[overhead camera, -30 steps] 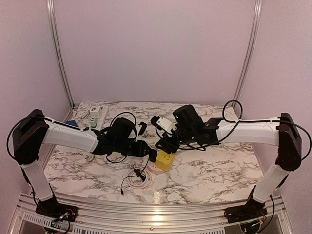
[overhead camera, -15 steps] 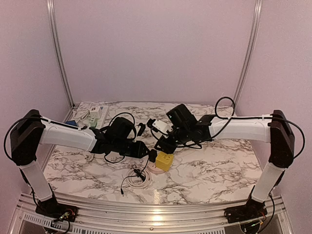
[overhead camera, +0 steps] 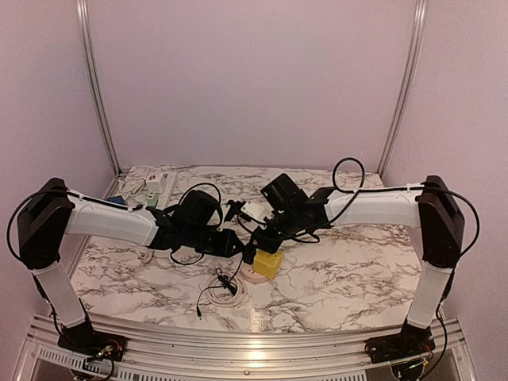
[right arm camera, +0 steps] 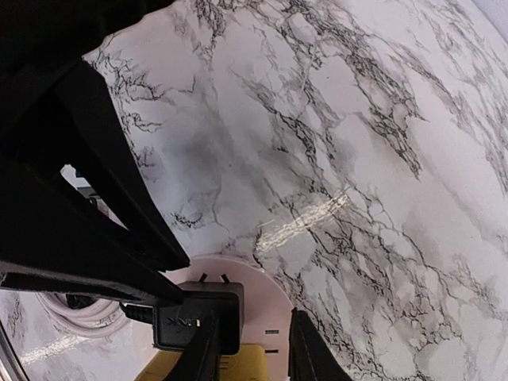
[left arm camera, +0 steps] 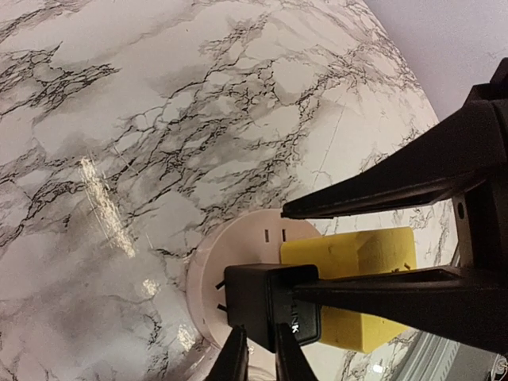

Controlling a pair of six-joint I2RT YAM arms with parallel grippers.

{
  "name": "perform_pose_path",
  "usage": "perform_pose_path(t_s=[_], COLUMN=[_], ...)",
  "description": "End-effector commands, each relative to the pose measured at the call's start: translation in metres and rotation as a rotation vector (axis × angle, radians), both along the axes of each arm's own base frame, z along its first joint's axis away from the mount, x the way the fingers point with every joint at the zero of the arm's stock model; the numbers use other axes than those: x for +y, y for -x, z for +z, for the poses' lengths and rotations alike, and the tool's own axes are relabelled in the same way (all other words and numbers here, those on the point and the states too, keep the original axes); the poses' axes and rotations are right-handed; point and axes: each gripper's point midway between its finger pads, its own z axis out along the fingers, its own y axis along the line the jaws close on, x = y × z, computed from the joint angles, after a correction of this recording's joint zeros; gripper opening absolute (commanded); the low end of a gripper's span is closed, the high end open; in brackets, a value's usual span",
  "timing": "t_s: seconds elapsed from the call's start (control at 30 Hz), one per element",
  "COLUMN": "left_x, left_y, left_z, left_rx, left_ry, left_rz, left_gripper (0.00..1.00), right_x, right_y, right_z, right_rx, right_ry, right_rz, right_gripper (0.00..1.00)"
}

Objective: Insert the plug

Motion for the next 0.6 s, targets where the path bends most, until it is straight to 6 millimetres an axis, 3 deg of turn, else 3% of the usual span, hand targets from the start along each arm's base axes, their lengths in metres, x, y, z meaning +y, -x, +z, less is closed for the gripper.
perform_pose_path(t_s=[0.0, 0.27, 0.57], left_x=[0.018, 0.016, 0.010], left_y=[0.026, 0.029, 0.034], left_z=[-0.048, -0.051, -0.054], left_rx=[0.132, 0.135, 0.151], left_ry=[-0.133, -0.140, -0.137], left_rz=[-0.030, -0.044, -0.061], left_gripper=[0.10, 0.01, 0.00], right_x=[0.007, -0.002, -0.007], right_y=[-0.003, 0.010, 0.022], right_z=[0.004, -0.013, -0.028], right_rx=[0.015, 0.090, 0.143], right_ry=[0.008, 0.082, 0.118], right_rz=[0.004, 0.038, 0.066], right_gripper=[0.25, 0.15, 0.14])
